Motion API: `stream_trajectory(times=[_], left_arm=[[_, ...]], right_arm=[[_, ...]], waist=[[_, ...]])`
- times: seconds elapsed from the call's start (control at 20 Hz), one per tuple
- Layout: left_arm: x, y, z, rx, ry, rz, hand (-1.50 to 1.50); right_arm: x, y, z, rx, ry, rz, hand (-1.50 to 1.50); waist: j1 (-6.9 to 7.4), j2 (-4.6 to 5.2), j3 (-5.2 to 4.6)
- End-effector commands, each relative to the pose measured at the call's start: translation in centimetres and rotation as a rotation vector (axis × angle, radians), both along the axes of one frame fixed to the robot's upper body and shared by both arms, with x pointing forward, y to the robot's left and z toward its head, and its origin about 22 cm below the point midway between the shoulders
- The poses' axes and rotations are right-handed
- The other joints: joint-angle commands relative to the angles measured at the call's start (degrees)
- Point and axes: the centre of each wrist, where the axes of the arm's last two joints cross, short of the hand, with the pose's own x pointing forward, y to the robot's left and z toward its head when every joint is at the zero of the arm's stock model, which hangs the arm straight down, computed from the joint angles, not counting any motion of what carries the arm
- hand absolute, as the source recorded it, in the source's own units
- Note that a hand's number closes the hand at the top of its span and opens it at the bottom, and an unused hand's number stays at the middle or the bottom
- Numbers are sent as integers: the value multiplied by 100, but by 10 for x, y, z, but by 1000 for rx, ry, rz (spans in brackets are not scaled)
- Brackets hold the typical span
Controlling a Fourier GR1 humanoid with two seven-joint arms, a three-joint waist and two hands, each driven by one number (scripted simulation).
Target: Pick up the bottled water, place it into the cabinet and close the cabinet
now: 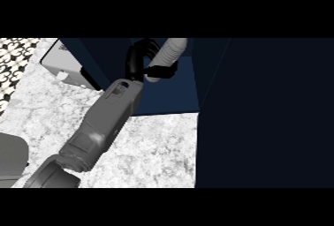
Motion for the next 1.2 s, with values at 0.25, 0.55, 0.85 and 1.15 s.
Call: stream_trajectory(times=[0.25, 0.55, 0.85, 1.15], left_arm=[[-3, 29, -25, 167, -5, 131, -150], [4, 37, -16, 162, 5, 155, -150], [2, 48, -21, 163, 22, 171, -150], [2, 34, -18, 97, -30, 114, -150]], right_arm=[[-4, -3, 4, 4, -14, 16, -150], [-2, -2, -1, 13, -20, -3, -150], [2, 0, -2, -6, -22, 12, -150], [-8, -5, -11, -8, -16, 32, -150]], waist=[[-63, 30, -5], [-78, 50, -5], [-71, 65, -6], [-73, 41, -4]])
